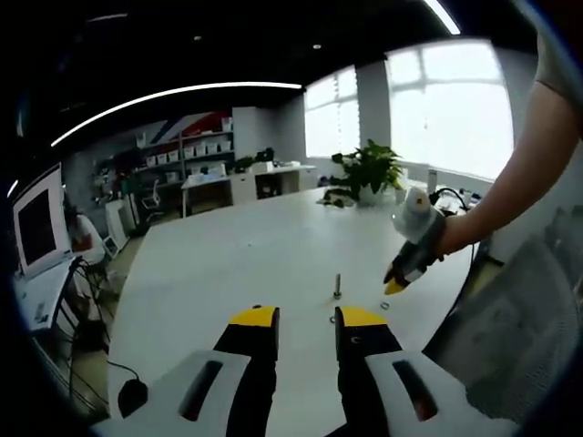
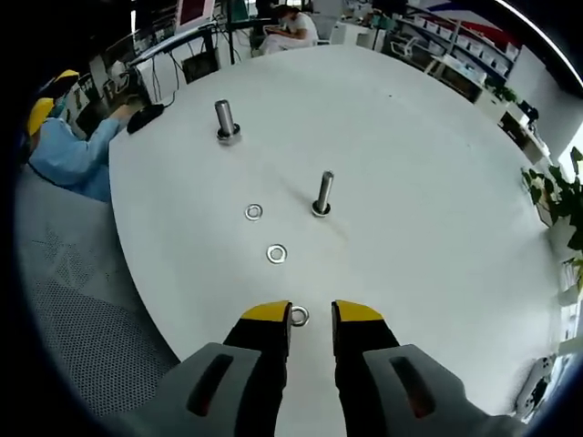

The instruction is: Place the washer onto the threaded stud by aligning its center hole with the stud, sliding it down to the base, and recovering from edge contact or off-axis alignment until the washer reaches the visible bottom stop.

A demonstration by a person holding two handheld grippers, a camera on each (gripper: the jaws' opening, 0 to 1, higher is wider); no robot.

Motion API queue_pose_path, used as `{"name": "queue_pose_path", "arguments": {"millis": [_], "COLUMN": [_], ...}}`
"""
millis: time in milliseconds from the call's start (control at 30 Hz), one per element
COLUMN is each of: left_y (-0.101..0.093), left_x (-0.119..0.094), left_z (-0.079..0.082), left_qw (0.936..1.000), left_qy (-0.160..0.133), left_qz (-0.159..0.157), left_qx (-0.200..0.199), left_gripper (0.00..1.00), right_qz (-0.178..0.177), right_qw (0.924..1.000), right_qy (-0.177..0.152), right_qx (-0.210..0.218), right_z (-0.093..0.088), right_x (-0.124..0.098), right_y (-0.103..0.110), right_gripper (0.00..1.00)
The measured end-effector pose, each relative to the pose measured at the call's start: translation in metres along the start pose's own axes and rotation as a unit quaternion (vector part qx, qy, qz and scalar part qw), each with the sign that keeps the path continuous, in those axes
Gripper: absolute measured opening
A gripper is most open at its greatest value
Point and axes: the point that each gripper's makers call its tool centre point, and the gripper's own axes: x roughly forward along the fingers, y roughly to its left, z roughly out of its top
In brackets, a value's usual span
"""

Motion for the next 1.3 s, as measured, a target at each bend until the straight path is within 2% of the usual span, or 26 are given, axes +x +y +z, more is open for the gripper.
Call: {"name": "queue_pose_path", "arguments": {"millis": [533,1300], "left_y": [0.002,0.003], "left_x": [0.000,0.001], "left_z": [-0.002,-0.004], "left_qw": [1.0000,0.9999], "left_qy": [0.004,0.007], "left_qz": [0.003,0.002], "left_qx": [0.000,-0.008], "left_gripper": [0.23,0.22], "right_qz": [0.006,0.014], "right_qw": [0.9999,0.9991], "right_qy": [0.008,0.038], "right_qx": [0.001,0.010], "right_z": [0.000,-0.023], "right_x": [0.009,0.026], "right_y": [0.003,0.010], "right_gripper": [0.21,0.24]}}
